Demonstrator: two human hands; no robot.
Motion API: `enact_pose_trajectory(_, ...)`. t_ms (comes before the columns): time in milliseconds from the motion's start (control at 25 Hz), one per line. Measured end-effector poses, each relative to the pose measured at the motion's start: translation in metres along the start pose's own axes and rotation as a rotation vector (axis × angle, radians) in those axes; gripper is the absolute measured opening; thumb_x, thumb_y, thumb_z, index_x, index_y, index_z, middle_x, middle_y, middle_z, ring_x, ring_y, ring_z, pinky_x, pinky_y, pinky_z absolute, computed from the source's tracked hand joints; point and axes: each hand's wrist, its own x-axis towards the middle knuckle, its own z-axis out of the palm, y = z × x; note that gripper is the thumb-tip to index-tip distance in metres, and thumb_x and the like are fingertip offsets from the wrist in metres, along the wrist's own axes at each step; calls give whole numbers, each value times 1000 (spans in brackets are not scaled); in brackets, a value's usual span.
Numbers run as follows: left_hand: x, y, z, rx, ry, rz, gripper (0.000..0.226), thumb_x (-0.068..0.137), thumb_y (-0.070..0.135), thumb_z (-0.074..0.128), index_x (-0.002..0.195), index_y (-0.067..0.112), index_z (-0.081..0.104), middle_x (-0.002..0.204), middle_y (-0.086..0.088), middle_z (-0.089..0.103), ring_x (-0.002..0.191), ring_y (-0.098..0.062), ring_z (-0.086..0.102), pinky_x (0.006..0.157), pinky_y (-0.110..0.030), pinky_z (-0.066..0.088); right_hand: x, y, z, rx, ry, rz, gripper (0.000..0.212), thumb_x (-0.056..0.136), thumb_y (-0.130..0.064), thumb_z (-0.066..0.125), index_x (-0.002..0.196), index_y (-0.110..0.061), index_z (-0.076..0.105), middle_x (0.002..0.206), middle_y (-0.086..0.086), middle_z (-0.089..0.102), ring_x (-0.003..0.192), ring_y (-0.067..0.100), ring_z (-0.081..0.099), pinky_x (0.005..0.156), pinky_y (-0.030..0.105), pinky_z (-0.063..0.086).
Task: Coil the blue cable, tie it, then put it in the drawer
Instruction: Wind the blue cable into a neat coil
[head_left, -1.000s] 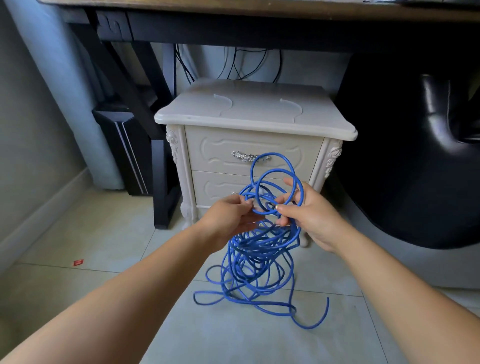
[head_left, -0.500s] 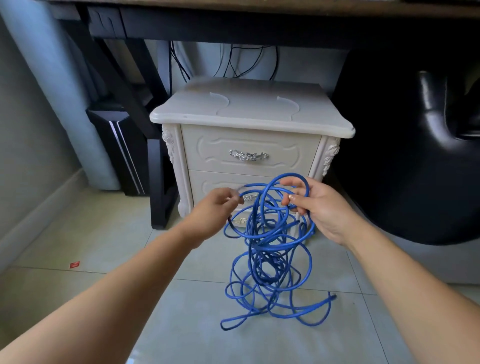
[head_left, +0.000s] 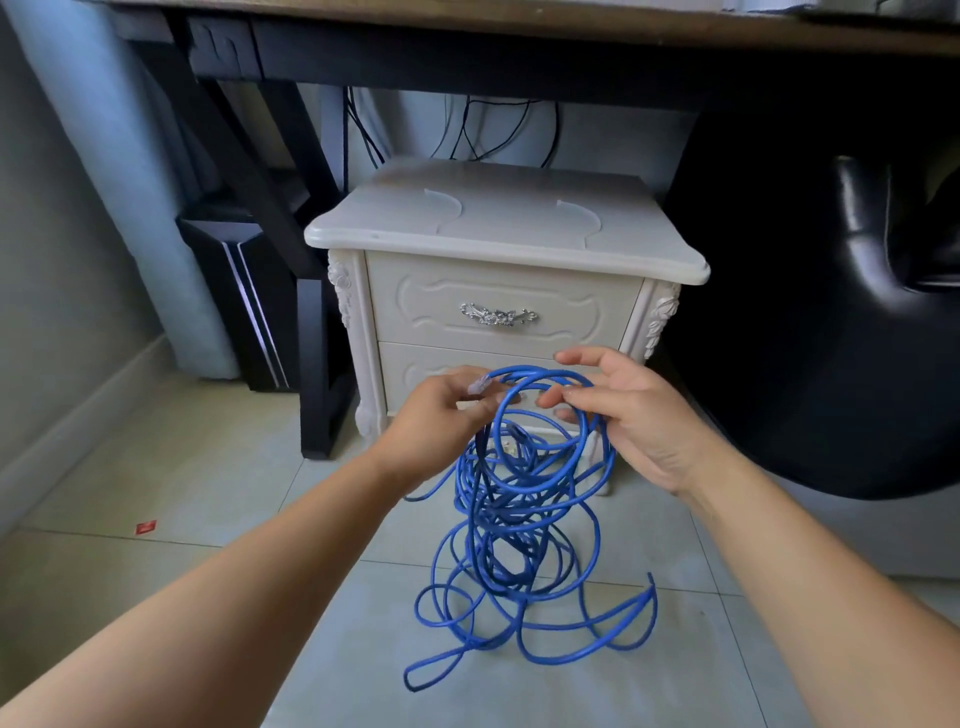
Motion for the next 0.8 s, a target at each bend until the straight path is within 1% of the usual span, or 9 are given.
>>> enact_pose_trajectory(80,-3,4,5,-1,47,29,14,95,13,62,100,8,74,104,-7,69,92,-3,64,80,-11,48,-3,-6,3,77,40,53,19,93,-2,51,109,-10,59,80,17,72,82,27,68,85,41,54)
enact_pose_trajectory(160,-3,5,7,2,79,45,12,93,15,64,98,10,74,104,-5,68,93,-2,64,80,-8,46,-2,-9,6,131,135,67,16,98,-16,48,108,-11,60,83,20,72,78,31,69,74,43,59)
enact_pose_trajectory(200,-3,4,7,29,110,60,12,92,16,65,98,11,75,103,-4,67,95,-1,62,81,-6,44,-1,-10,7,128,188,35,16,100,-16,47,109,-11,59,84,19,71,78,31,68,72,45,60)
enact_pose_trajectory(320,-4,5,6,90,192,97,13,90,19,68,99,14,76,100,-1,68,94,2,60,83,-4,40,3,-8,5,140,239,-10,23,97,3,49,116,-6,56,93,14,58,77,28,64,70,50,60)
enact_pose_trajectory(440,-8,7,11,116,215,108,11,87,19,71,96,19,77,97,2,66,96,-6,61,86,-10,42,3,-7,-1,147,68,201,27,96,1,51,122,5,57,93,19,65,76,26,63,67,39,61)
enact_pose_trajectory(560,-8,5,14,192,310,175,10,82,20,77,91,24,78,88,6,65,91,-12,61,84,-23,46,2,-4,-6,225,-67,368,22,97,-7,48,107,3,66,88,18,72,78,24,69,71,35,60)
enact_pose_trajectory(640,-8,5,14,255,378,239,9,78,22,80,83,29,78,82,13,65,90,-11,59,83,-25,45,4,-1,-9,265,-150,402,24,90,-2,51,107,-2,67,87,14,72,75,22,68,73,36,60)
enact_pose_trajectory(720,-8,7,14,245,388,259,10,76,22,82,80,30,78,80,14,64,85,-7,60,80,-24,46,6,3,-9,246,-226,399,38,81,0,56,117,-4,66,92,15,66,77,21,61,72,37,61)
enact_pose_trajectory(800,-9,8,11,221,376,264,7,74,24,83,80,26,79,80,11,66,78,-6,62,76,-24,49,11,5,-5,186,-175,357,45,79,0,60,124,0,62,89,14,55,71,17,47,64,32,57)
